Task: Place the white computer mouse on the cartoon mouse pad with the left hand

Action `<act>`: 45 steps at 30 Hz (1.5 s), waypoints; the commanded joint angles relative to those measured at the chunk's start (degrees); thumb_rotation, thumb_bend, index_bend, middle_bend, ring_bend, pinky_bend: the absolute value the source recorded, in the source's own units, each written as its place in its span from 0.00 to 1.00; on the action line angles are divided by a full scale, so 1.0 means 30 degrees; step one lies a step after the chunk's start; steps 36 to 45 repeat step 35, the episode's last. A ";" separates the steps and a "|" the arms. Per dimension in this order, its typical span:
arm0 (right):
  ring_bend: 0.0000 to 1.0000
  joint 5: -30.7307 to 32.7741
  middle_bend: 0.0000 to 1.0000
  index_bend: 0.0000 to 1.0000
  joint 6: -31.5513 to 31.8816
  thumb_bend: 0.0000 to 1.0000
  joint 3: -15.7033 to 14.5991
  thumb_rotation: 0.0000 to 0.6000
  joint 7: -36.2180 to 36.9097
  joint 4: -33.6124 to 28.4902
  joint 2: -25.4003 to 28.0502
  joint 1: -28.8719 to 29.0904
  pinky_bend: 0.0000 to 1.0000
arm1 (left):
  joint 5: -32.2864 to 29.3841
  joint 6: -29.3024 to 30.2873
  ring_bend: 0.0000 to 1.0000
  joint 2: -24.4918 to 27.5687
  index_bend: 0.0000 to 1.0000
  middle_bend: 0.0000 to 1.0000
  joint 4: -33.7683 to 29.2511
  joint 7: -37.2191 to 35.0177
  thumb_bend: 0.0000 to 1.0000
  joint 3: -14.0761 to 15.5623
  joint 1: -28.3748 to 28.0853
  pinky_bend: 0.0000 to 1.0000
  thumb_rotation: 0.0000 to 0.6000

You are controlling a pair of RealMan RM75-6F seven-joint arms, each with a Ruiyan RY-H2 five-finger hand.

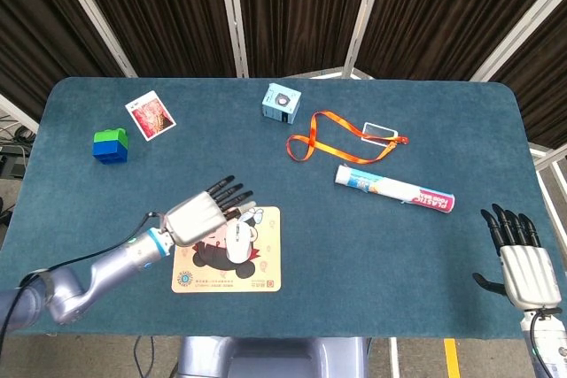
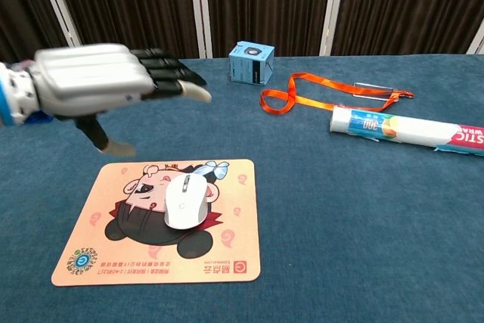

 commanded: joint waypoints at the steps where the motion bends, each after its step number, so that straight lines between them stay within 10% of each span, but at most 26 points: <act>1: 0.00 0.0010 0.00 0.00 0.0105 0.09 0.0012 1.00 -0.0109 -0.0005 -0.0041 -0.0044 0.00 | -0.1239 0.2171 0.00 0.1755 0.07 0.00 -0.2260 0.1227 0.22 -0.0205 0.2033 0.00 1.00; 19: 0.00 -0.0479 0.00 0.00 0.0733 0.09 -0.0125 1.00 -0.0349 0.0219 -0.0203 -0.0310 0.00 | -0.3633 0.9526 0.00 0.3004 0.00 0.00 -0.3007 0.0750 0.20 0.0418 0.9682 0.00 1.00; 45: 0.00 -0.0434 0.00 0.00 0.0720 0.09 -0.0039 1.00 -0.0486 0.0218 -0.0319 -0.0291 0.00 | -0.4387 0.9981 0.00 0.2895 0.00 0.00 -0.2099 0.0244 0.20 -0.0545 1.1602 0.00 1.00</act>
